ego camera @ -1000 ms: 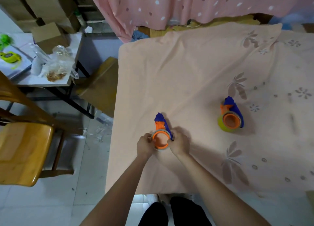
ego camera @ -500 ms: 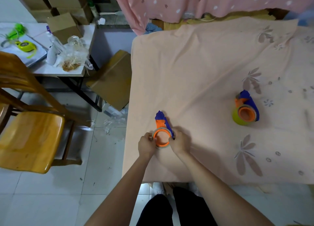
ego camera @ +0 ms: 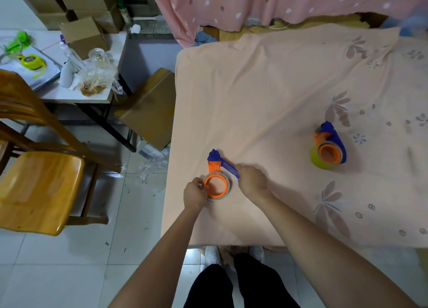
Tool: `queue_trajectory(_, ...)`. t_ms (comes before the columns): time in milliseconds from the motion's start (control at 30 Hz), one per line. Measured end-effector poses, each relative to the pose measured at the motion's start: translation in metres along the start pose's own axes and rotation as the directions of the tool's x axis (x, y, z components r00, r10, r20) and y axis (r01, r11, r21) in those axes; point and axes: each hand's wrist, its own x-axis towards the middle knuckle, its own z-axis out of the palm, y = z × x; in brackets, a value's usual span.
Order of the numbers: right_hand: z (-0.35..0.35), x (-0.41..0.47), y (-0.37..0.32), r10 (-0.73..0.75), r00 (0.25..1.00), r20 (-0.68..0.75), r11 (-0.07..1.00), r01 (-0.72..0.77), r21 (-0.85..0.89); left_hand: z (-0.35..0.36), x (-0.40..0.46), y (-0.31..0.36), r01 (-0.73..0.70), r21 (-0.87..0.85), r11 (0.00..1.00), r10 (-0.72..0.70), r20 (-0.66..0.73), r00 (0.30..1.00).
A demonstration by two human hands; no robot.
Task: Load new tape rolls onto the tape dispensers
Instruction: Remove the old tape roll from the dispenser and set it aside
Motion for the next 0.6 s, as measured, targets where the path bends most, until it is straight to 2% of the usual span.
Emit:
queue_trajectory(133,0.006,-0.013,-0.007,0.006,0.999,-0.052,0.997,-0.01,-0.076,0.0,0.0,-0.001,-0.004,0.001,1.0,0.004,0.018,1.0)
queue_trajectory(200,0.01,-0.02,-0.01,0.017,0.983,-0.182,0.999,-0.024,-0.041,-0.001,0.0,-0.002,-0.011,0.0,1.0,0.011,0.034,0.999)
queue_trajectory(267,0.012,-0.026,-0.015,-0.053,0.951,-0.305,0.999,0.05,-0.017,-0.002,0.001,-0.002,-0.024,-0.008,1.0,0.025,0.056,0.998)
queue_trajectory(333,0.013,-0.032,-0.024,-0.199,0.916,-0.349,0.978,0.206,-0.016,-0.003,0.001,-0.005,-0.006,-0.05,0.999,0.01,0.073,0.997)
queue_trajectory(433,0.017,-0.037,-0.041,-0.354,0.914,-0.199,0.935,0.346,-0.073,-0.01,0.002,-0.009,0.041,-0.148,0.988,-0.031,0.074,0.997)
queue_trajectory(533,0.028,-0.032,-0.049,-0.322,0.946,0.022,0.94,0.323,-0.112,-0.022,0.007,-0.015,0.058,-0.204,0.977,-0.05,0.042,0.998)
queue_trajectory(600,0.032,-0.027,-0.053,-0.301,0.951,0.066,0.934,0.308,-0.181,-0.031,0.008,-0.015,0.068,-0.213,0.975,-0.064,0.027,0.998)
